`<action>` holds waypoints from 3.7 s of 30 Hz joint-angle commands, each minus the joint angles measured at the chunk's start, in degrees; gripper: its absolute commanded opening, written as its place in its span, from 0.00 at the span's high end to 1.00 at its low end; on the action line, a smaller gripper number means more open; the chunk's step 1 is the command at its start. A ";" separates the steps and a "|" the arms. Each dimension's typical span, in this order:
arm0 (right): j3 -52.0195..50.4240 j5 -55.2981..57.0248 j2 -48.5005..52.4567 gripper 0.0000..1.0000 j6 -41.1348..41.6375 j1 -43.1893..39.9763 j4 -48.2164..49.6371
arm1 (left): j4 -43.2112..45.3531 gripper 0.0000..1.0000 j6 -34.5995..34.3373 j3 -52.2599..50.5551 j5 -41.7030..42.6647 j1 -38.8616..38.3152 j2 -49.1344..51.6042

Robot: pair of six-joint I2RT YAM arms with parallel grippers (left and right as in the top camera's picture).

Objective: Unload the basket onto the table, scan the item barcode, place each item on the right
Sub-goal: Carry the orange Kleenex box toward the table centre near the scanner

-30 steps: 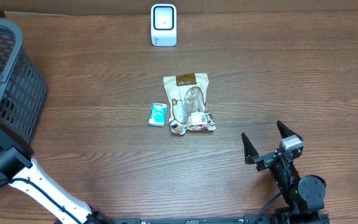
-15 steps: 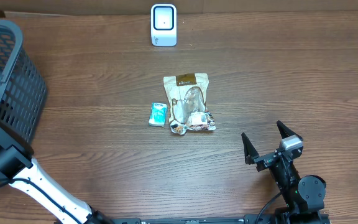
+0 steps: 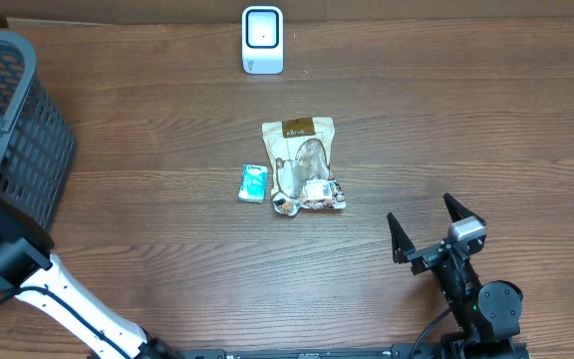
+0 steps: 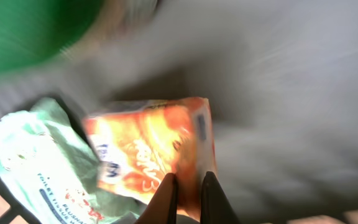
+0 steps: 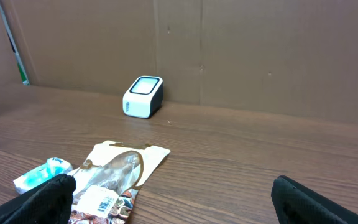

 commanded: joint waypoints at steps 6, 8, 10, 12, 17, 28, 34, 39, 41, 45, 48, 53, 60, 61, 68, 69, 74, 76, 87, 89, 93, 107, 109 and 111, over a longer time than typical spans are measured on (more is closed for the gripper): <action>-0.61 0.48 -0.68 0.00 0.13 0.22 0.31 | -0.61 0.96 -0.57 16.70 13.99 -0.83 -15.69; -0.61 0.48 -0.68 0.00 0.11 0.22 0.31 | -0.35 0.96 -0.55 16.96 13.64 -1.66 -19.04; -0.61 0.48 -0.68 0.00 0.11 0.22 0.31 | -0.22 0.96 -0.55 16.96 11.69 -2.54 -21.70; -0.61 0.46 -0.68 0.00 0.11 0.22 0.31 | -0.48 0.82 -0.13 16.96 8.79 -3.28 -22.49; -0.61 0.46 -0.68 0.00 0.11 0.22 0.31 | -1.46 0.28 1.01 14.03 5.14 -3.80 -20.06; -0.61 0.46 -0.68 0.00 0.11 0.22 0.31 | 7.41 0.30 14.86 -1.92 5.11 -3.67 -11.26; -0.61 0.46 -0.68 0.00 0.11 0.22 0.31 | 11.50 0.23 19.56 -7.65 1.49 -2.93 -5.88; -0.61 0.46 -0.68 0.00 0.11 0.22 0.31 | 14.43 0.22 21.11 -7.87 1.51 -2.27 -3.17; -0.61 0.46 -0.68 0.00 0.11 0.22 0.31 | 14.95 0.21 21.09 -7.87 1.51 -2.08 -2.05; -0.61 0.48 -0.68 0.00 0.11 0.22 0.31 | 15.02 0.27 21.11 -7.89 1.27 -1.68 1.29; -0.61 0.46 -0.68 0.00 0.11 0.22 0.31 | 14.29 0.34 21.11 -7.91 0.96 -1.55 3.54; -0.61 0.46 -0.68 0.00 0.11 0.22 0.31 | 13.70 0.83 21.09 -7.89 0.66 -1.55 4.66; -0.61 0.46 -0.68 0.00 0.11 0.22 0.31 | 10.58 0.96 21.05 -5.49 0.70 -1.55 4.50; -0.61 0.48 -0.68 0.00 0.13 0.22 0.31 | 9.53 0.96 20.59 -4.17 0.70 -1.55 4.50; -0.61 0.48 -0.68 0.00 0.11 0.22 0.31 | -0.74 0.96 14.62 14.56 4.35 -1.95 3.93; -0.61 0.46 -0.68 0.00 0.11 0.22 0.31 | -1.68 0.96 13.90 17.77 5.77 -2.08 3.50; -0.61 0.46 -0.68 0.00 0.13 0.22 0.31 | -4.81 0.96 11.13 32.37 15.67 -2.97 -0.02; -0.61 0.48 -0.68 0.00 0.11 0.22 0.31 | -5.73 0.96 9.75 37.16 20.02 -3.58 -1.99; -0.61 0.48 -0.68 0.00 0.11 0.22 0.31 | -13.03 0.96 8.90 45.13 26.80 -10.40 -15.78; -0.61 0.46 -0.68 0.00 0.11 0.22 0.31 | -13.05 0.96 9.14 45.03 27.45 -12.90 -17.09; -0.61 0.46 -0.68 0.00 0.13 0.22 0.31 | -13.05 0.96 10.97 42.71 27.45 -21.29 -17.57; -0.61 0.46 -0.68 0.00 0.11 0.22 0.31 | -3.50 0.96 9.77 -8.41 15.54 -52.57 -17.44; -0.61 0.46 -0.68 0.00 0.11 0.22 0.31 | 0.79 0.96 6.47 -16.15 10.49 -55.67 -17.44; -0.61 0.48 -0.68 0.00 0.11 0.22 0.31 | 4.79 0.96 3.08 -21.99 7.23 -57.44 -17.44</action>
